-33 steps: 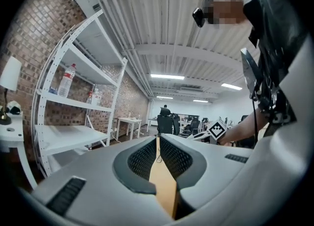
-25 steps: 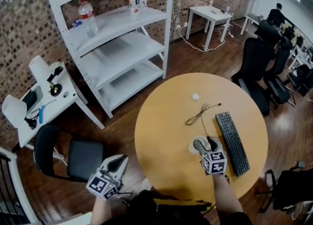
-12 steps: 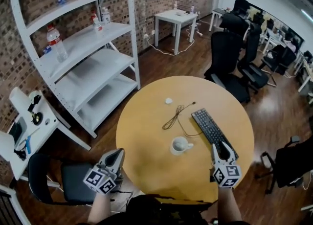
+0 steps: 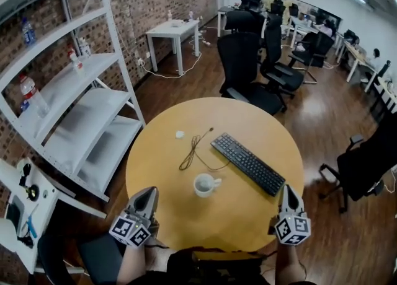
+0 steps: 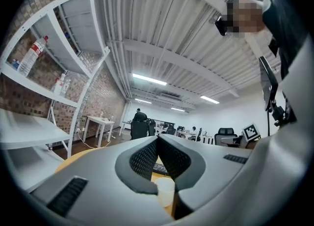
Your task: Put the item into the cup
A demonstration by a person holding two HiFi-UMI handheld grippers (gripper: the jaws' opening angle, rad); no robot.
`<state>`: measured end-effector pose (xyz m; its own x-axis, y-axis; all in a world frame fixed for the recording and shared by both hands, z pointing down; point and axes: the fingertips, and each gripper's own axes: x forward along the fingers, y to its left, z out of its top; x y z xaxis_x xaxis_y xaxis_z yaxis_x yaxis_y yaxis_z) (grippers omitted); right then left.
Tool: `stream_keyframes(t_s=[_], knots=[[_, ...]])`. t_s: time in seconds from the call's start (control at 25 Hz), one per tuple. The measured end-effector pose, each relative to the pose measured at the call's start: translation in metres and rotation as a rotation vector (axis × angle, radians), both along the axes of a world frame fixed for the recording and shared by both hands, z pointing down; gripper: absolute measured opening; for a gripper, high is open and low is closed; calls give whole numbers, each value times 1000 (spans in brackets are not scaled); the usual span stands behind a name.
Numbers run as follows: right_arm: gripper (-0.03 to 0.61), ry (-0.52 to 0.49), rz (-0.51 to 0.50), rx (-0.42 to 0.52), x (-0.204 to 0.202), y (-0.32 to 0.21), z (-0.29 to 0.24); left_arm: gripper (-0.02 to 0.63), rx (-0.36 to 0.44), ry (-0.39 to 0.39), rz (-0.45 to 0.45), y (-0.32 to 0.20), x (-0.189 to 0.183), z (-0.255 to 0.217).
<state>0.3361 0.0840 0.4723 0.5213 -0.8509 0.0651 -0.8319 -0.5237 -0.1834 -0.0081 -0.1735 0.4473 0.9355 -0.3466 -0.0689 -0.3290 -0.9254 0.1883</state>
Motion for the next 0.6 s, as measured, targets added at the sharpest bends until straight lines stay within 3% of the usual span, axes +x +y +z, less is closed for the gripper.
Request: stream_keyframes(t_s=[0.2,0.6], knots=[[9,14,-23,49,-5,3,-15,11,11,22,2,4,4,-3],[9,-21,-62,2,-4,-19,2,11,-39,25,-99,-1,-29,2]])
